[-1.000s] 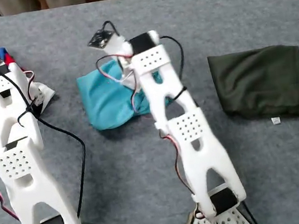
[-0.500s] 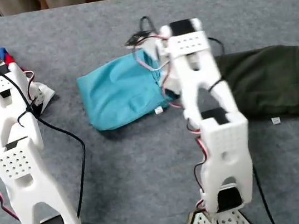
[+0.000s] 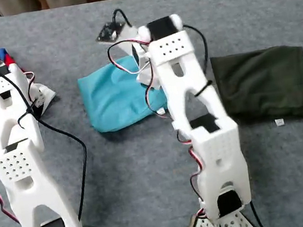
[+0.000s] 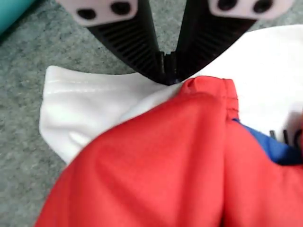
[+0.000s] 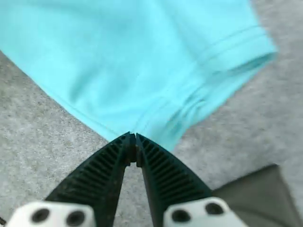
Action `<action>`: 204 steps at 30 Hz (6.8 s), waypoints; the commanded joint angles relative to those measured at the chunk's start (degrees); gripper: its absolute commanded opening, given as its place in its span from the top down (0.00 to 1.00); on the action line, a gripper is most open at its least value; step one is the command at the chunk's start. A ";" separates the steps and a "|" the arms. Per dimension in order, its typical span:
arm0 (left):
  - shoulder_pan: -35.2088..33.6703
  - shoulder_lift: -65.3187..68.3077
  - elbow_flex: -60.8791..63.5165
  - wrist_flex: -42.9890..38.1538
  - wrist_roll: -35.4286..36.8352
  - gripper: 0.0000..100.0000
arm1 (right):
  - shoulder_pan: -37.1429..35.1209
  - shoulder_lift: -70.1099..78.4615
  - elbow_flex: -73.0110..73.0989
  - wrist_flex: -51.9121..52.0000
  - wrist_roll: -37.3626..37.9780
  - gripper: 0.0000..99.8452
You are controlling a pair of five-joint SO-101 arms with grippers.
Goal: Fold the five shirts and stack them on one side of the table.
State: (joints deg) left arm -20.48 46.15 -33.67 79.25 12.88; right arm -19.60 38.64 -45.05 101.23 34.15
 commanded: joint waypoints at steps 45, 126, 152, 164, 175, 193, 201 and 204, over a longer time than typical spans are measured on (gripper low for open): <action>21.89 11.03 -25.23 8.97 4.84 0.98 | 6.73 29.05 -23.96 -31.65 -4.13 1.00; 2.20 -51.38 68.40 -35.52 -15.47 0.98 | -2.15 -3.30 25.36 -25.32 -85.98 0.67; 2.29 -51.30 68.48 -35.60 -15.56 0.98 | 2.86 0.92 9.45 -10.99 -78.24 1.00; 2.29 -51.30 68.48 -35.60 -15.56 0.98 | 20.53 -1.19 -12.62 1.14 -67.34 1.00; 2.29 -51.30 68.57 -35.60 -15.56 0.98 | 37.14 -18.51 4.97 1.14 -59.87 1.00; 2.29 -51.38 68.66 -35.43 -15.65 0.98 | 58.42 -21.14 10.77 -0.97 -44.57 0.99; 2.02 -52.00 67.52 -34.55 -15.65 0.98 | 58.95 -21.49 10.33 0.35 -42.73 0.63; 1.85 -52.00 63.82 -28.22 -15.82 0.98 | 59.03 -22.46 10.33 0.88 -39.30 0.46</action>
State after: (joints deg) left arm -18.02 -3.34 34.37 46.64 -2.51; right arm 38.42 21.49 -34.15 101.23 -7.43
